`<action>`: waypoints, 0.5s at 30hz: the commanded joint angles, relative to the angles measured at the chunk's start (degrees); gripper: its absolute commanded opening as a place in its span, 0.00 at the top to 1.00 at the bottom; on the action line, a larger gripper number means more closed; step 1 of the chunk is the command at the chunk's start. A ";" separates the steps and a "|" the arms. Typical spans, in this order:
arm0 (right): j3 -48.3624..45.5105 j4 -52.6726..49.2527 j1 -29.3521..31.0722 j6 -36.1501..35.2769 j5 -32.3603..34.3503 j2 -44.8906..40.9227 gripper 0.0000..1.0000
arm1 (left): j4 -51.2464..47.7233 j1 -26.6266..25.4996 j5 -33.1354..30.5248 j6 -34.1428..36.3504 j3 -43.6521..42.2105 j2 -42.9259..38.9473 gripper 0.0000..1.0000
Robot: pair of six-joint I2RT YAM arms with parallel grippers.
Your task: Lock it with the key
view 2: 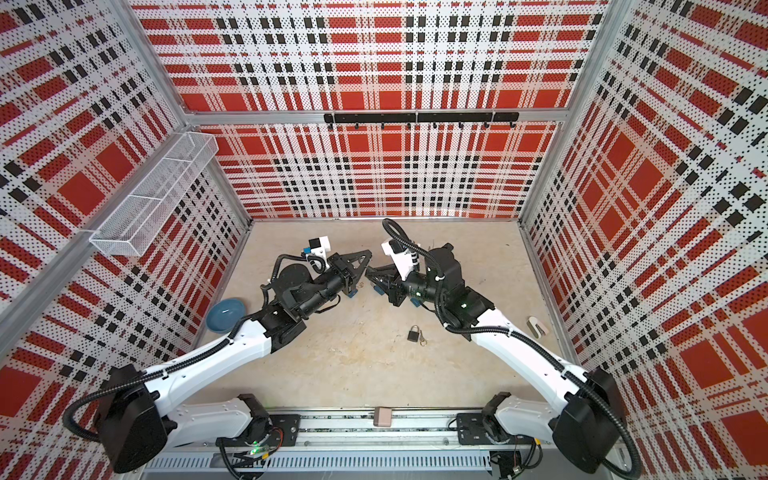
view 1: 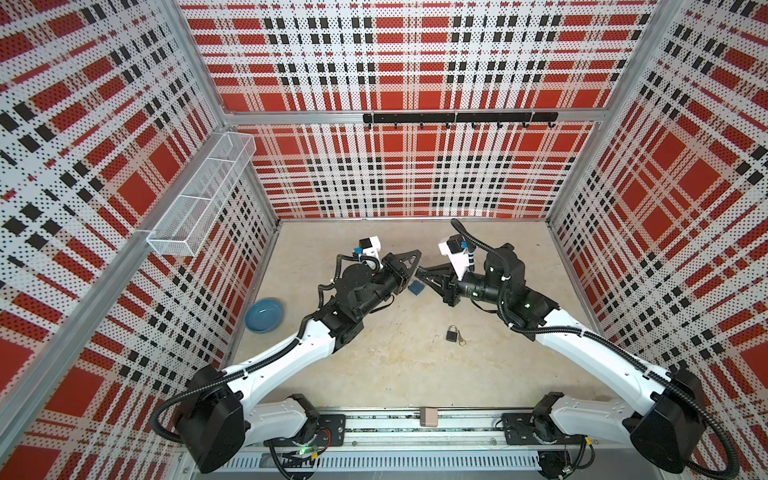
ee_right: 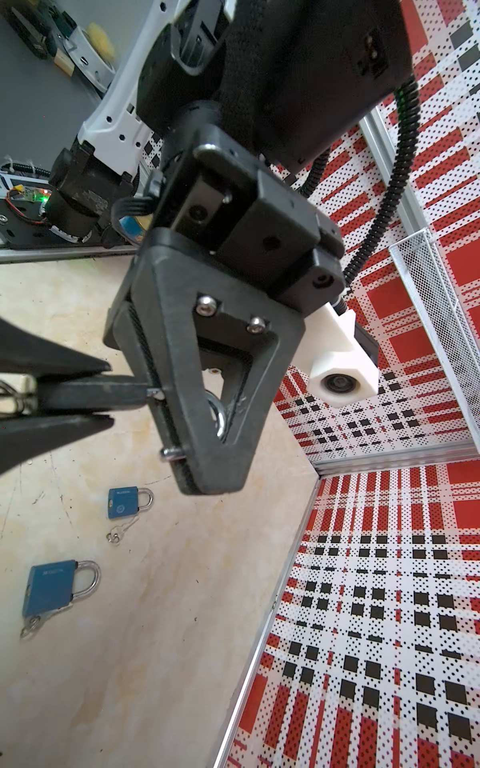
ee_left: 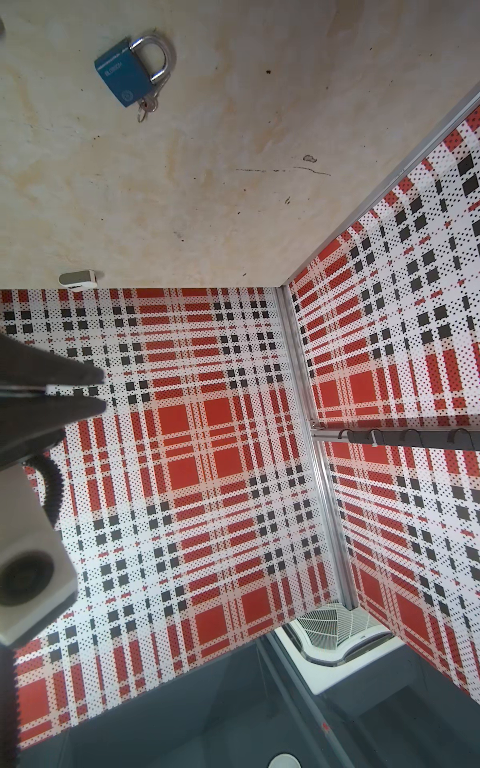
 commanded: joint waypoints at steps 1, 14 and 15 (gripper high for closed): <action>2.00 -0.92 -0.35 -1.26 2.79 -2.03 1.00 | 1.88 1.16 0.80 1.54 0.95 -1.15 0.68; 6.62 -16.75 -0.30 -3.01 -0.15 -4.21 1.00 | -31.38 5.87 3.38 34.27 7.77 -7.68 0.61; 6.65 -17.03 -0.30 -2.98 -0.94 -4.38 1.00 | -33.57 5.69 2.59 36.34 8.15 -8.36 0.61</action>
